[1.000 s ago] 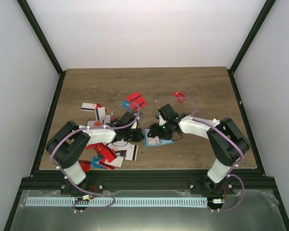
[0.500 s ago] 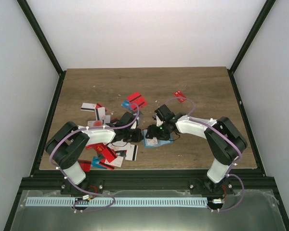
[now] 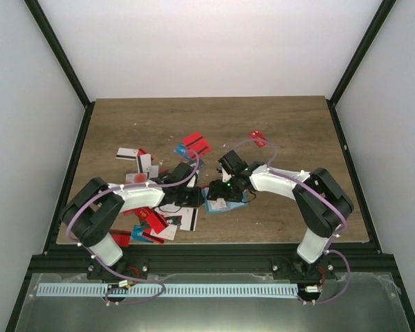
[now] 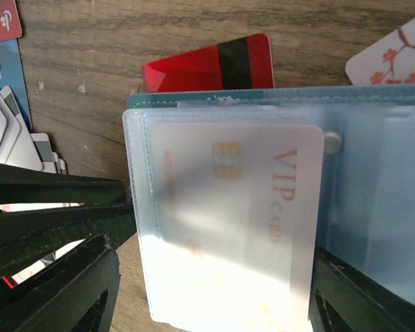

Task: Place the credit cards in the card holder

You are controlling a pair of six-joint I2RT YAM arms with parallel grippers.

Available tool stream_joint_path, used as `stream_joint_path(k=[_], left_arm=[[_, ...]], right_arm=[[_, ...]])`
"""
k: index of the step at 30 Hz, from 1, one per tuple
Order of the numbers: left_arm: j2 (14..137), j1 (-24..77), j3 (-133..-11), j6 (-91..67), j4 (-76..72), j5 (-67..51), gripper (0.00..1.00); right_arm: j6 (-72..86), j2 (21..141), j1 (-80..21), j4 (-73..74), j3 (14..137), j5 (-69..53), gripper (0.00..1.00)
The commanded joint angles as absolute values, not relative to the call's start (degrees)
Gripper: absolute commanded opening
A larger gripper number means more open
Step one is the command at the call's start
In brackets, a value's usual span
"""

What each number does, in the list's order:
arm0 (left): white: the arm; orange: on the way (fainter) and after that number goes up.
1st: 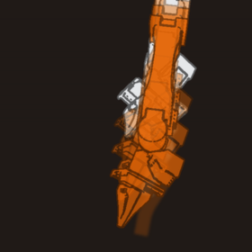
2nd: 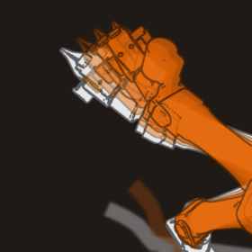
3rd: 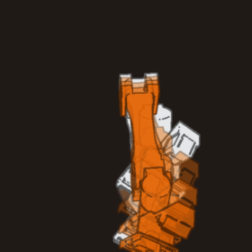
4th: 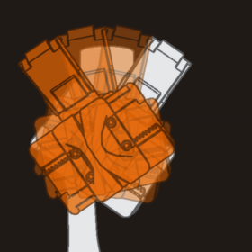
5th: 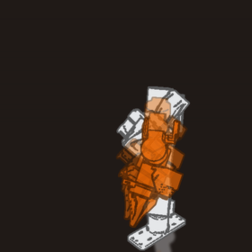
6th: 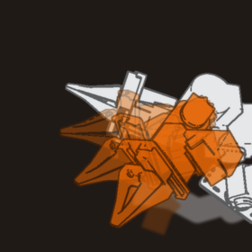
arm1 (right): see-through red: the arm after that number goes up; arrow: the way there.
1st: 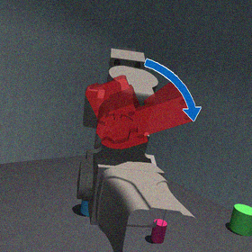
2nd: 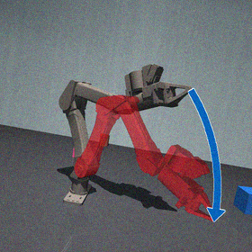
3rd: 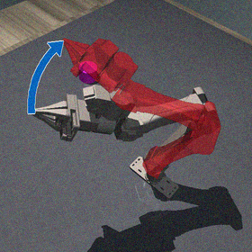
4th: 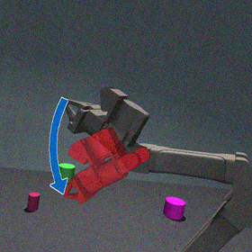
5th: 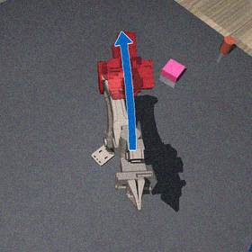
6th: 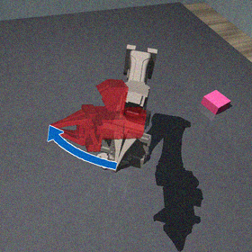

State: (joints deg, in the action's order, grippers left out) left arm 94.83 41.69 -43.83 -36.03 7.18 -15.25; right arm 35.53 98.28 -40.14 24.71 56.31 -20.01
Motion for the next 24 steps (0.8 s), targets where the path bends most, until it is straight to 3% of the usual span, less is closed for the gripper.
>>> stream_joint_path(k=[1, 14, 24], left_arm=[[91.42, 42.26, -43.08, -35.6, 10.43, -14.05, 0.18], [80.72, 42.29, -41.75, -35.99, 19.91, -9.19, 0.41], [68.16, 45.47, -37.84, -43.9, 34.66, 0.2, 0.48]], right_arm=[[34.23, 95.49, -40.95, 27.76, 58.18, -17.83, 0.75], [33.55, 89.88, -40.96, 28.84, 57.85, -17.04, 0.85], [34.85, 83.37, -44.99, 17.47, 51.01, -25.96, 0.85]])
